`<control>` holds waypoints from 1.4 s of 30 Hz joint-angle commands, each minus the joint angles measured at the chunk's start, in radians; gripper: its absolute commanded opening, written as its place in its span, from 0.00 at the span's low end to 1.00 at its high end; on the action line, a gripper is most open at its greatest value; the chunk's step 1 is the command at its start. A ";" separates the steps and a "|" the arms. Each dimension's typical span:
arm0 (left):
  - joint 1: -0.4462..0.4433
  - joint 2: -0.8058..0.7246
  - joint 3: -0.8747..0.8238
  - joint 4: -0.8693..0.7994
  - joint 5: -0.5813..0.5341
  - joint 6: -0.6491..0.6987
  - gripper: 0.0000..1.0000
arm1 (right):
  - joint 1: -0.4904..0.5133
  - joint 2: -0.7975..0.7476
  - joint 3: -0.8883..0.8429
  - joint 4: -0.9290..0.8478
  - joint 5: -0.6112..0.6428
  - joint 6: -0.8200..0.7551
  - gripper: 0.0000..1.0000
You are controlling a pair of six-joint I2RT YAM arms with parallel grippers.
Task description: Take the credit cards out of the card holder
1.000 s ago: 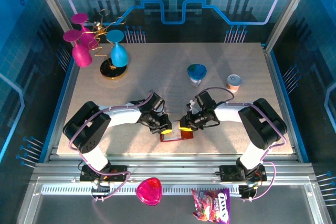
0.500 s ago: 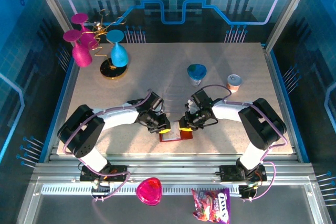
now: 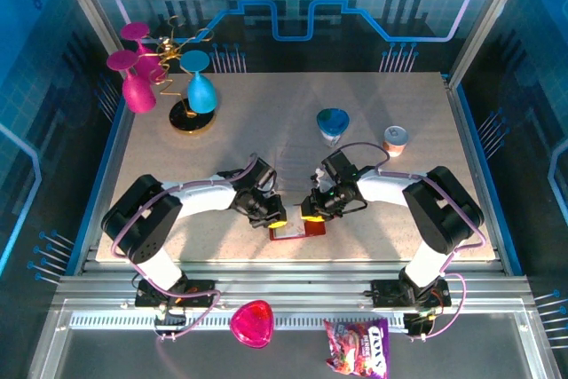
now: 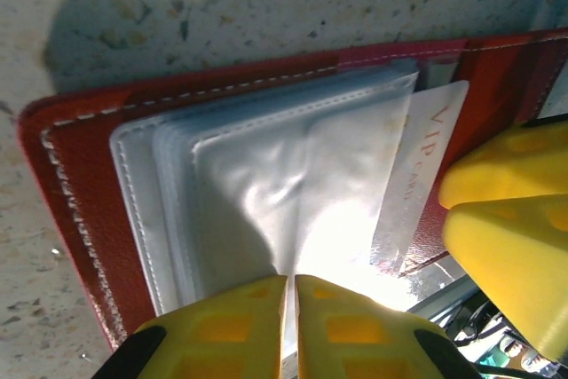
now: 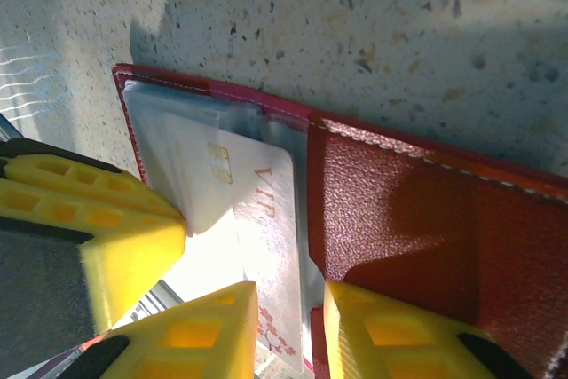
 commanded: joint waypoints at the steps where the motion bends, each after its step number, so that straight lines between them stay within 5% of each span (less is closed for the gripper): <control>1: 0.000 0.021 -0.029 0.008 0.008 0.009 0.12 | 0.017 0.010 0.020 -0.012 -0.010 0.003 0.26; 42: 0.013 0.002 -0.063 0.011 0.006 0.006 0.12 | -0.018 -0.022 -0.039 0.052 -0.026 0.016 0.09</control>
